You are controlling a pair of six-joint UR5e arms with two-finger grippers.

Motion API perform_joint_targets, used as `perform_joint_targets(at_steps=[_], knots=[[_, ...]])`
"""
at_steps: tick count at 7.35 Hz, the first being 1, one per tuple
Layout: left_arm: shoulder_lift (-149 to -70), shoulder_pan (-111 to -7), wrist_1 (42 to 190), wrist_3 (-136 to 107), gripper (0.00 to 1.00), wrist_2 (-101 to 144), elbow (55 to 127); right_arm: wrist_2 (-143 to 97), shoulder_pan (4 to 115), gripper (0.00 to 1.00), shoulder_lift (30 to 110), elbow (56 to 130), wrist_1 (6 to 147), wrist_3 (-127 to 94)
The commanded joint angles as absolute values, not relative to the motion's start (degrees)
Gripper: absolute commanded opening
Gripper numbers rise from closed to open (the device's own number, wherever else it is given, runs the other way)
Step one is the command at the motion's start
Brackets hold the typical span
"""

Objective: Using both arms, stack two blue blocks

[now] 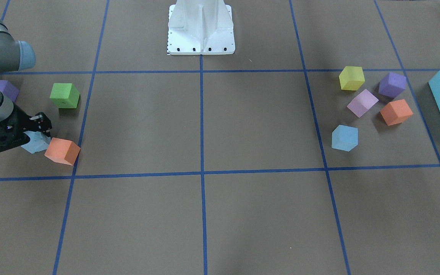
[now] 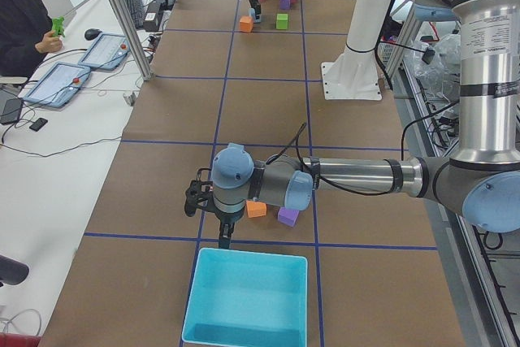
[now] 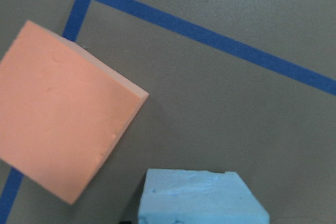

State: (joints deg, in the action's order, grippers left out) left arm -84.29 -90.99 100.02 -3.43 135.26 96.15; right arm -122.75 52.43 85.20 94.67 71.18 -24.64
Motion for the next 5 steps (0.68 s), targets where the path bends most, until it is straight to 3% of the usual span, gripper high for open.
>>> perform_joint_targets(at_steps=[1,3,5], knots=[[-84.3,-91.0,100.0,-3.4,0.98,135.3,96.2,-122.9,52.4,0.47,85.2,95.0,71.3,-24.5],[-85.3,-90.8,100.0,-7.1,0.98,135.4,96.3,-125.1,53.3,0.48,84.9,98.0,72.2,-24.6],[-88.1,-86.9,100.0,-13.8,0.98,135.4,97.1,-129.5,57.4,0.48,82.2,104.2,83.3,-24.6]])
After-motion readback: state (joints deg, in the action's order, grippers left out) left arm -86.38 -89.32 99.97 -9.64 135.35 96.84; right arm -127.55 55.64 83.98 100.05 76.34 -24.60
